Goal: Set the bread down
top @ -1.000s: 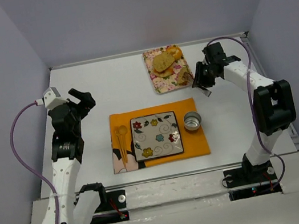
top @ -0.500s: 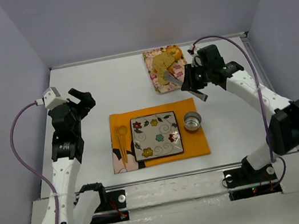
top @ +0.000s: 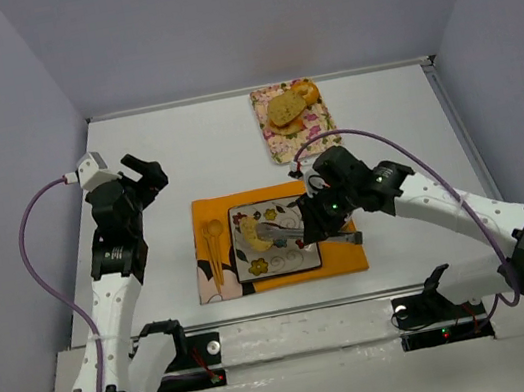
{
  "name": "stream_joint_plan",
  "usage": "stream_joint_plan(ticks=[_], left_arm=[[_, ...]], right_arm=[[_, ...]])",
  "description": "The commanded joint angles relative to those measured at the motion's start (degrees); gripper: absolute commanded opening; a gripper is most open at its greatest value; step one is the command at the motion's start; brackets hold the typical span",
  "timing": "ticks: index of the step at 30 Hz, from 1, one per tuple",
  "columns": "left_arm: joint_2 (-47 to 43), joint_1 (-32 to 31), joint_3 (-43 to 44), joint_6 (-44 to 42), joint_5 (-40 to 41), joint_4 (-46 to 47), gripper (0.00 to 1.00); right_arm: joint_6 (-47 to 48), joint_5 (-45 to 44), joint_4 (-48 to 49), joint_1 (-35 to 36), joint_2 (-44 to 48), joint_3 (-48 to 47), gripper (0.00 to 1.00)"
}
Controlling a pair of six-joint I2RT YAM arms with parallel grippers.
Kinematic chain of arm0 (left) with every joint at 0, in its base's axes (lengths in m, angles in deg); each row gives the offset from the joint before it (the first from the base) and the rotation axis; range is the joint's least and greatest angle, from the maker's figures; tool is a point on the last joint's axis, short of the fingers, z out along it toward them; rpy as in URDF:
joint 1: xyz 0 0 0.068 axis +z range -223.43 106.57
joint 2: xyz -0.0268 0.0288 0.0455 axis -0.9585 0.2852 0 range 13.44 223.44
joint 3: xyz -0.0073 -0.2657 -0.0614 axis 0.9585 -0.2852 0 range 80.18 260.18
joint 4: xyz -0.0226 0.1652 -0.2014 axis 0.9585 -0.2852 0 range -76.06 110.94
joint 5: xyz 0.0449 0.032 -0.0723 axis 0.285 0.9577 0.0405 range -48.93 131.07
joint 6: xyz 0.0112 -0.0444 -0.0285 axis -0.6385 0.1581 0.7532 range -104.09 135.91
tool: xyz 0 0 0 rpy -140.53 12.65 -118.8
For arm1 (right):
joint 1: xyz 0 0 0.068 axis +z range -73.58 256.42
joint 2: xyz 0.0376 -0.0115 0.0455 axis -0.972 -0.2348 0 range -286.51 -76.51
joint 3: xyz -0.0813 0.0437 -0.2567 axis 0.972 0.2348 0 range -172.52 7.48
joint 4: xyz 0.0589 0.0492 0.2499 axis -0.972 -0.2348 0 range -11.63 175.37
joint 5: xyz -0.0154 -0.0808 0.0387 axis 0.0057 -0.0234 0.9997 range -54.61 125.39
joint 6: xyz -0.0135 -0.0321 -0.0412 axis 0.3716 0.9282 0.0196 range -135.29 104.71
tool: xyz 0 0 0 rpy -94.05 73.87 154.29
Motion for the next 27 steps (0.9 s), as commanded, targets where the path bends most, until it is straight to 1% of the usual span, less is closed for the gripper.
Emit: stream_joint_plan(ticks=[1,2,3,4,5,6,9,11,13,16,19,24,25,27], left_arm=[[-0.43,0.21,-0.12,-0.01,0.4,2.33,0.99],[-0.43,0.21,-0.12,-0.01,0.39,2.25,0.99],[-0.34,0.21,-0.12,-0.01,0.39,2.24,0.99],[-0.25,0.21,-0.03,-0.01,0.39,2.16,0.99],[-0.25,0.21,-0.03,0.08,0.39,2.16,0.99],[-0.25,0.21,-0.03,-0.01,0.39,2.16,0.99],[-0.52,0.21,-0.12,-0.01,0.75,2.16,0.99],[-0.43,0.21,-0.21,-0.01,0.92,2.16,0.99],[-0.25,0.21,-0.12,-0.1,1.01,2.16,0.99],[0.01,0.21,-0.12,-0.1,1.01,2.16,0.99],[0.1,0.21,-0.03,-0.18,1.01,2.16,0.99],[-0.17,0.21,-0.03,-0.18,1.01,2.16,0.99],[-0.25,0.21,-0.21,-0.1,1.01,2.24,0.99],[-0.17,0.21,-0.21,-0.1,0.84,2.24,0.99]], right_arm=[[-0.09,0.32,-1.44,1.34,0.24,0.33,0.36],[0.0,-0.38,-1.7,1.34,0.06,0.06,0.4],[0.0,-0.38,-1.62,1.34,-0.12,-0.02,0.4],[0.0,-1.34,-1.88,1.34,-0.38,-0.46,0.45],[0.09,-1.87,-1.88,1.34,-0.38,-0.81,0.47],[0.26,-2.05,-1.88,1.34,-0.29,-1.51,0.51],[0.7,-1.7,-1.97,1.34,-0.38,-2.57,0.57],[0.53,-1.88,-2.15,1.34,-0.56,-3.36,0.59],[0.26,-2.23,-2.23,1.34,-0.73,-4.06,0.59],[-0.44,-5.73,-2.23,1.34,-0.73,-5.73,0.59],[-1.32,-11.0,-2.32,1.34,-0.82,-8.8,0.57],[-3.16,-17.33,-2.58,1.34,-3.01,-13.28,0.54],[-3.34,-19.26,-2.5,-0.49,-4.06,-14.17,0.54],[-3.52,-20.42,-2.24,-2.61,-5.38,-16.79,0.53]])
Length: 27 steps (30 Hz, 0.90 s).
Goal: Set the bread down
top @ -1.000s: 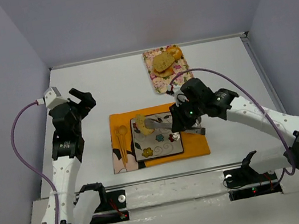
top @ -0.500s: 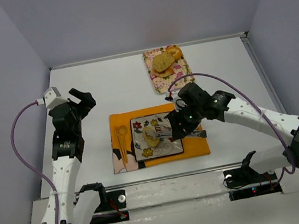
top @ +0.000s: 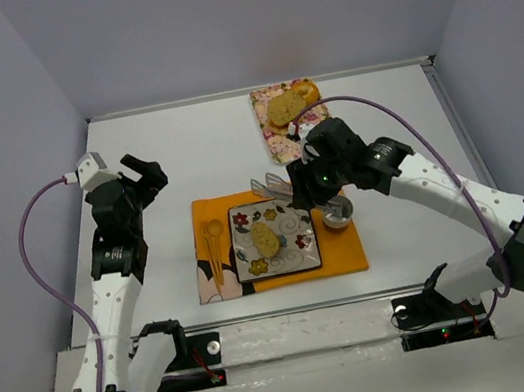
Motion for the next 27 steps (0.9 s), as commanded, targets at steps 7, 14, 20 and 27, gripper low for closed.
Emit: stream_joint_plan(ticks=[7,14,20,27], left_arm=[[-0.1,0.21,-0.12,-0.1,0.18,2.27,0.99],[-0.01,0.21,-0.03,-0.18,0.62,2.0,0.99],[0.43,0.21,0.23,-0.27,1.14,1.92,0.99],[0.78,0.21,0.41,-0.27,1.58,1.56,0.99]], right_arm=[[-0.5,-1.84,7.41,-17.98,-9.7,-11.87,0.53],[-0.67,2.1,8.03,-27.22,-23.4,-21.71,0.53],[0.73,7.47,11.81,-31.53,-29.39,-25.41,0.52],[3.02,13.62,12.68,-33.38,-34.67,-29.02,0.54]])
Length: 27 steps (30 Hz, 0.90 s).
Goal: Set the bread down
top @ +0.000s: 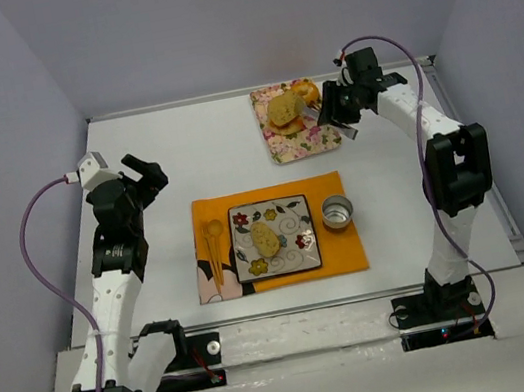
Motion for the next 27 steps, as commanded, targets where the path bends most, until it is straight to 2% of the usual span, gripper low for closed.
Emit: stream_joint_plan(ticks=[1,6,15,24,27], left_arm=[[-0.16,0.21,0.41,-0.27,1.1,1.63,0.99],[0.02,0.21,0.58,-0.36,1.1,1.63,0.99],[0.46,0.21,0.93,-0.36,1.1,1.45,0.99],[0.98,0.21,1.29,-0.45,1.01,1.45,0.99],[0.81,0.21,1.29,-0.45,0.93,1.45,0.99]], right_arm=[[2.69,7.5,4.51,-1.31,-0.66,-3.45,0.54],[3.22,11.99,5.66,-2.99,-2.77,-3.45,0.57],[3.66,14.81,6.36,-4.65,-5.24,-5.12,0.59],[4.72,22.62,6.98,-5.27,-8.66,-8.46,0.59],[4.36,22.81,7.06,-5.27,-10.15,-9.69,0.59]])
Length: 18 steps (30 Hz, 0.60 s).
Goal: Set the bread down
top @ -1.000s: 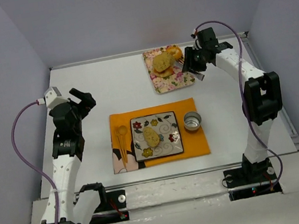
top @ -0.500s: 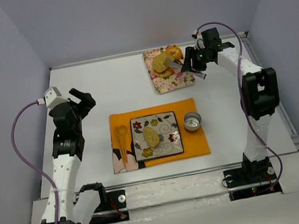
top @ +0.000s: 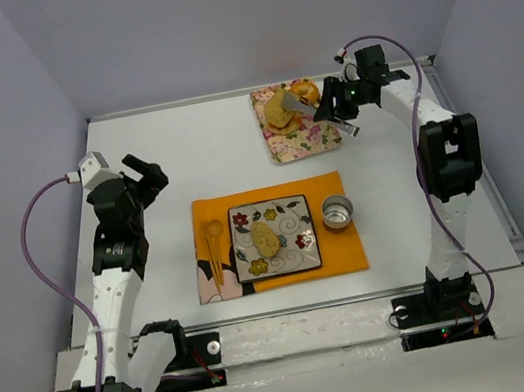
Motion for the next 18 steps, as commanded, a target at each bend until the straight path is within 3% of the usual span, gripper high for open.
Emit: stream_joint_plan(ticks=[1,5,10,15,18], left_arm=[[-0.28,0.21,1.2,-0.43,0.36,1.78,0.99],[-0.73,0.21,1.11,-0.34,0.36,1.78,0.99],[-0.73,0.21,1.2,-0.34,0.45,1.78,0.99],[-0.81,0.21,1.2,-0.34,0.36,1.78,0.99],[-0.9,0.21,1.2,-0.34,0.27,1.78,0.99]], right_arm=[[0.47,4.32,2.8,-0.27,-1.79,-4.38,0.59],[-0.76,3.97,2.89,-0.27,-3.72,-5.96,0.54],[-2.08,2.83,3.68,-0.27,-4.17,-6.66,0.35],[-1.9,0.46,3.86,-0.27,-1.71,-5.96,0.22],[-1.73,-1.57,3.86,-0.27,0.74,-5.17,0.2]])
